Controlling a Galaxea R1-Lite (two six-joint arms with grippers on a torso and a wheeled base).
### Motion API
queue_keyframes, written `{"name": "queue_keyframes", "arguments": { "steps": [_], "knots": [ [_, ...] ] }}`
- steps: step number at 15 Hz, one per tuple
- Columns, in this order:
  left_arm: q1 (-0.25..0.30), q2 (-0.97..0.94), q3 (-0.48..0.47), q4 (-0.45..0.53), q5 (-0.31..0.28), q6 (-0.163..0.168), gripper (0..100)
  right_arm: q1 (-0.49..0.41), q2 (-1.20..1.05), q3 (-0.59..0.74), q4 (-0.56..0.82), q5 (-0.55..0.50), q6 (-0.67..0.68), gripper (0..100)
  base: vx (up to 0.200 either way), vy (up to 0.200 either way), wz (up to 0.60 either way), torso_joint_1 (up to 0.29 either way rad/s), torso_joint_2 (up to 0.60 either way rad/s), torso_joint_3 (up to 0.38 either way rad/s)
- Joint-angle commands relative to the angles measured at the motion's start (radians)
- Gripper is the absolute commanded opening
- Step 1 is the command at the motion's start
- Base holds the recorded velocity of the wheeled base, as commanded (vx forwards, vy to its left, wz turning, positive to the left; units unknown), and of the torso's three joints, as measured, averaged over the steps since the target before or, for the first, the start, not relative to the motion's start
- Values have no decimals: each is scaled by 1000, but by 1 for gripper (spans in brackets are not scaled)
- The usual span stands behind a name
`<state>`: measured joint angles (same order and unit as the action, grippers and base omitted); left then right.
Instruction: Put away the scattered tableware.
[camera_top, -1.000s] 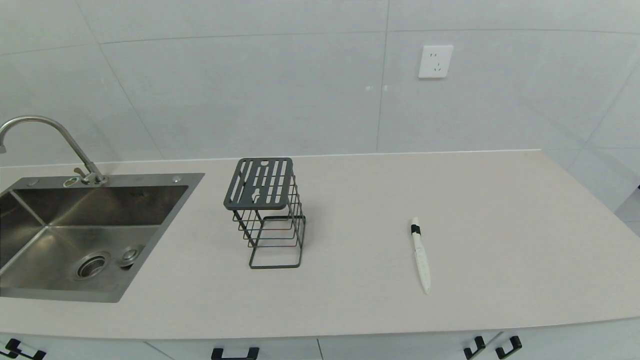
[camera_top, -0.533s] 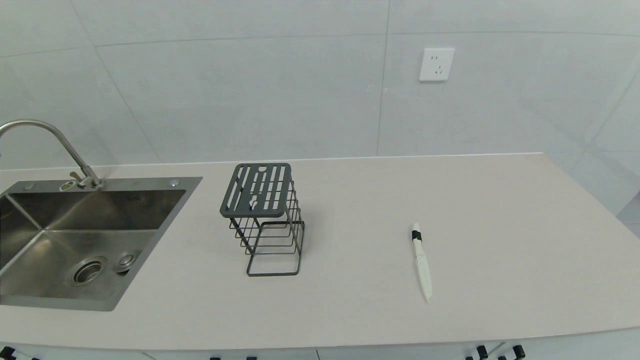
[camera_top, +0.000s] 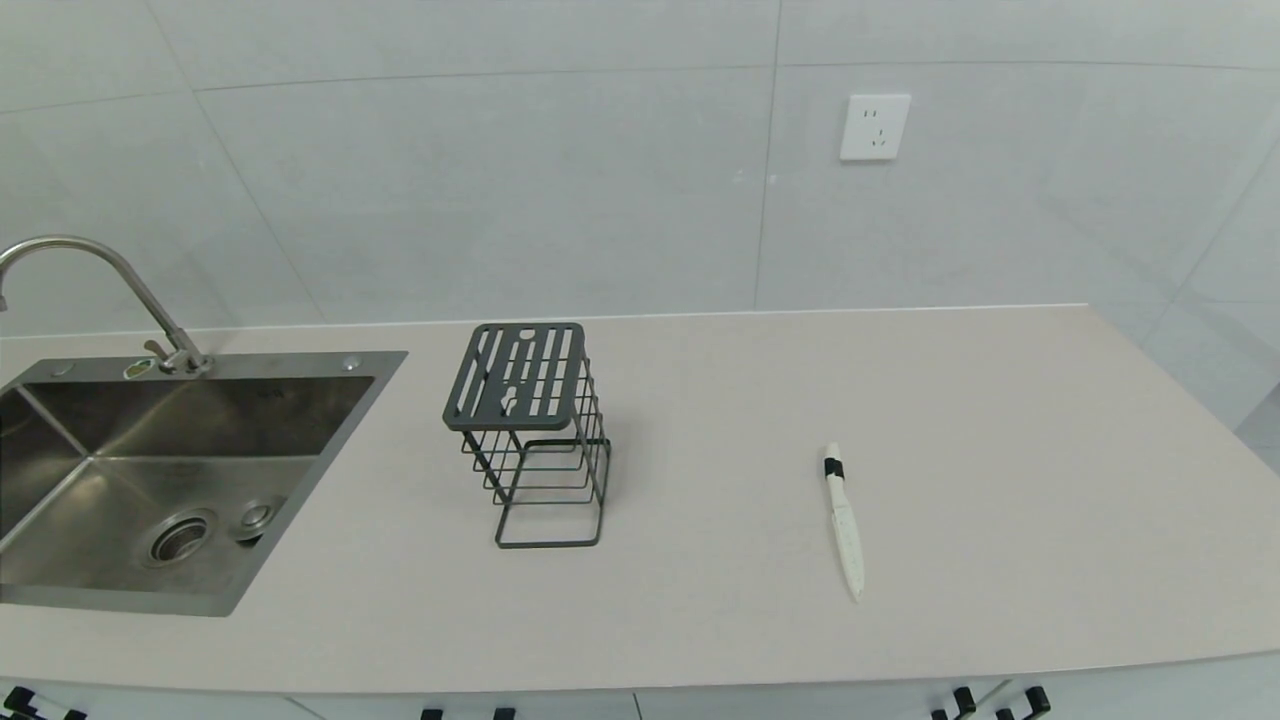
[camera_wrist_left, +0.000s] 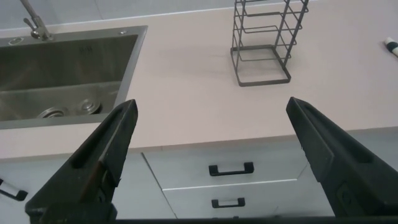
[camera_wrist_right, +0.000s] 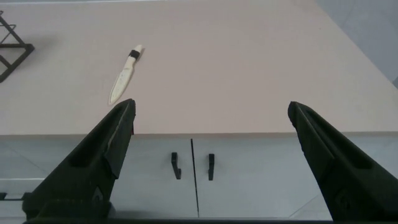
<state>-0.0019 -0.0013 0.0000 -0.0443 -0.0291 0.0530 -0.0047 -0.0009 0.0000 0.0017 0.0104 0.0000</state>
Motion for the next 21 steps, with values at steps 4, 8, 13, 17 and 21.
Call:
{"name": "queue_keyframes", "arguments": {
  "steps": [4,8,13,17,21],
  "knots": [
    [0,1,0,0,-2,7,100,0,1,0,0,0,0,100,0,0,0,16,2,23],
    [0,1,0,0,0,4,100,0,1,0,0,0,0,100,0,0,0,227,-4,211],
    [0,1,0,0,0,4,100,0,1,0,0,2,-2,100,0,0,0,281,-46,223],
    [0,1,0,0,3,-1,100,0,1,0,0,10,-21,100,0,0,0,49,-12,34],
    [0,1,0,0,3,2,100,0,2,0,-8,17,-92,100,0,0,0,-86,192,128]
  ]
}}
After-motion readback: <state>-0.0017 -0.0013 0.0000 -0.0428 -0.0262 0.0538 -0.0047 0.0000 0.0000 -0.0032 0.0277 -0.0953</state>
